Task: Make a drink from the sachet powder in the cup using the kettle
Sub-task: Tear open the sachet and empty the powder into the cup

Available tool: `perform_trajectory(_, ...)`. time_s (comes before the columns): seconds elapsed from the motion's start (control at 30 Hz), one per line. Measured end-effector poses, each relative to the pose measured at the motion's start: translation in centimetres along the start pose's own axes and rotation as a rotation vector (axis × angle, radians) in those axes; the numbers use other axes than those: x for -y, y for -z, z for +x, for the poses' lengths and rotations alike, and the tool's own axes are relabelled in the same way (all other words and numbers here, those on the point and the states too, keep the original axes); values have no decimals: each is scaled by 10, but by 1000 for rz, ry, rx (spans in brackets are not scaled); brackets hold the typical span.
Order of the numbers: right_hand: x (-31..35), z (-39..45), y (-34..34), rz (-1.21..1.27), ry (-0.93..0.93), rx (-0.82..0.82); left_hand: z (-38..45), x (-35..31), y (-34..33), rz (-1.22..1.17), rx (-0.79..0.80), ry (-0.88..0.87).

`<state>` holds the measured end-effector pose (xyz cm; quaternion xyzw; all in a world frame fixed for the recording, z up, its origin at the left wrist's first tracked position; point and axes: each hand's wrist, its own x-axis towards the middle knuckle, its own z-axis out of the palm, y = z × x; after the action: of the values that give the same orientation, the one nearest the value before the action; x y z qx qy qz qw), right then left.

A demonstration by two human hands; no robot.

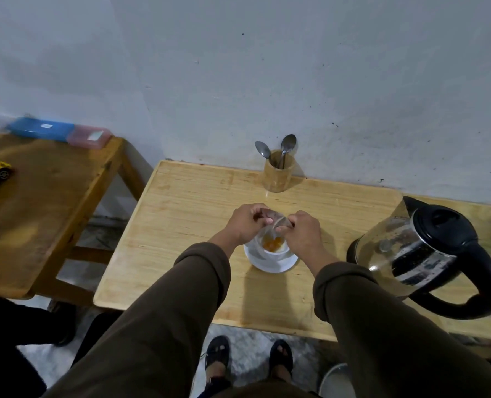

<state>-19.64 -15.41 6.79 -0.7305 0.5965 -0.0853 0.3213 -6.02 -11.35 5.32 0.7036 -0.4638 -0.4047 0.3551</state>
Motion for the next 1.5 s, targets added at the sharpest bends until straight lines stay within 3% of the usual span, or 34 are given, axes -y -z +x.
perform_trajectory(0.47, -1, -1, 1, 15, -5, -17, -7, 3, 2, 33, -63, 17)
perform_trajectory(0.87, 1, -22, 4, 101, 26, -7, -9, 7, 16, -92, -73, -17)
perform_trajectory(1.03, 7, -30, 7, 168, -78, -140, -14, 11, 26, -151, -57, -57)
perform_trajectory(1.17, 20, -28, 4, 357, -347, -294, -18, 16, 33, -198, -122, -73)
perform_trajectory(1.23, 33, -28, 1, 641, -455, -211, -19, 19, 39, -208, -185, -69)
perform_trajectory(1.33, 50, -30, -11, 882, -421, -11, -24, 27, 51, -182, -254, -80)
perform_trajectory(1.43, 63, -31, -34, 852, -337, 138, -36, 43, 64, -66, -277, -117)
perform_trajectory(1.5, 68, -27, -56, 716, -317, 134, -44, 61, 72, 36, -269, -148)
